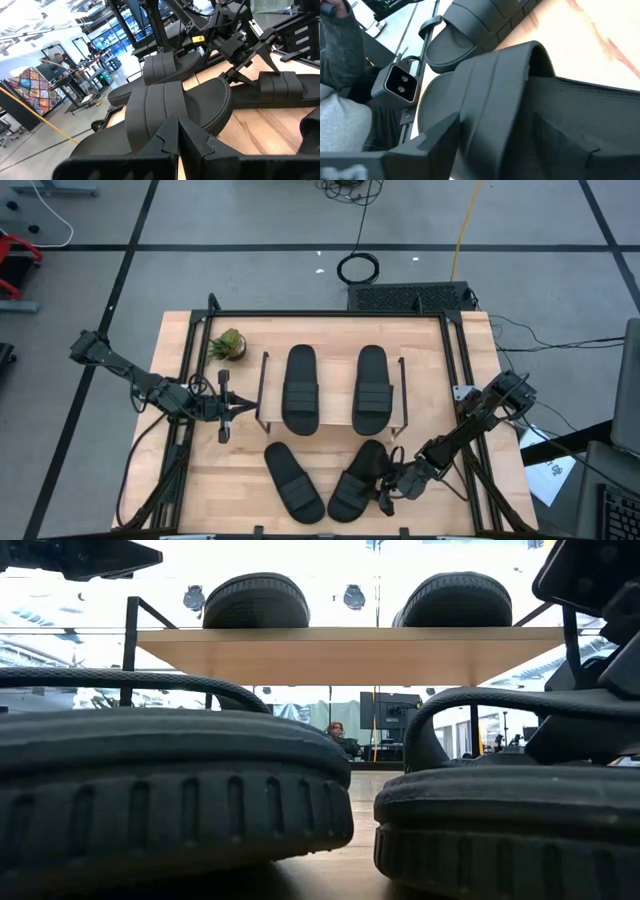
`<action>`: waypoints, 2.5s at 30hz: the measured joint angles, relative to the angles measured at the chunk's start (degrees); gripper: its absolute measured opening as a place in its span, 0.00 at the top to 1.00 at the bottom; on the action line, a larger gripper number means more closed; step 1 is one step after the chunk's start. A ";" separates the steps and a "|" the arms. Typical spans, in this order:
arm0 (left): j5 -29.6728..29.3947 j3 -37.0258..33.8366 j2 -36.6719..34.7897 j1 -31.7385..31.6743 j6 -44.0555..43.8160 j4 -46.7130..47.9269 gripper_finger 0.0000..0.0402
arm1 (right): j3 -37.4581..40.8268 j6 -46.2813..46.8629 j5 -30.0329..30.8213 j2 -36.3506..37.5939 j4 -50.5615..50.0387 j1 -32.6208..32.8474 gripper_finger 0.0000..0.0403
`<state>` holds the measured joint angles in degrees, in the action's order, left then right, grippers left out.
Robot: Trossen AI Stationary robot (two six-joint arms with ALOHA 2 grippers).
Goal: Pick and place slides into the shelf
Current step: Put the black slide under the shelf
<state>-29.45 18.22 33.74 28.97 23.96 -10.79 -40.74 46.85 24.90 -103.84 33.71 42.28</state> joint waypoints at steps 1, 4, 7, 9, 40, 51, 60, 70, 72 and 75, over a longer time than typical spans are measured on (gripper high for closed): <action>0.00 0.00 0.00 0.00 -0.04 0.00 0.98 | -0.15 -0.16 -0.35 -0.23 -0.05 -0.09 0.47; 0.00 0.00 -0.01 0.00 -0.20 0.00 0.98 | -0.71 -1.52 -0.89 -0.27 -0.15 -0.15 0.61; 0.00 0.00 -0.02 0.00 -0.26 0.00 0.98 | -1.11 -5.07 -1.54 0.35 -0.43 -0.17 0.83; 0.00 0.00 0.00 -0.01 -0.46 0.00 0.98 | -1.11 -7.47 -3.07 1.28 -0.63 -0.63 0.95; 1.05 0.00 0.00 0.00 -0.46 -0.11 0.98 | -0.93 -17.97 -30.91 11.25 -13.87 -10.31 0.88; 1.05 0.00 0.00 0.00 -0.41 0.26 0.98 | -0.90 -15.67 -24.25 11.51 -15.39 -9.54 0.48; 1.04 0.00 0.00 0.00 -0.38 0.26 0.98 | -0.96 -16.00 -21.93 11.76 -15.46 -7.77 0.45; 1.03 0.00 0.00 0.00 -0.11 0.79 0.98 | -2.73 -23.40 -1.51 21.77 -22.01 2.17 0.45; 1.03 0.00 0.00 0.00 -0.26 1.12 0.98 | -6.68 -26.61 5.73 22.27 -26.85 5.43 0.45; 1.03 0.00 0.00 0.00 -0.30 1.84 0.98 | -14.92 -28.79 15.78 19.47 -37.25 9.34 0.45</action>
<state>-28.42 18.22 33.74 28.97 23.66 -8.95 -55.66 18.06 40.68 -84.37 -3.53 51.62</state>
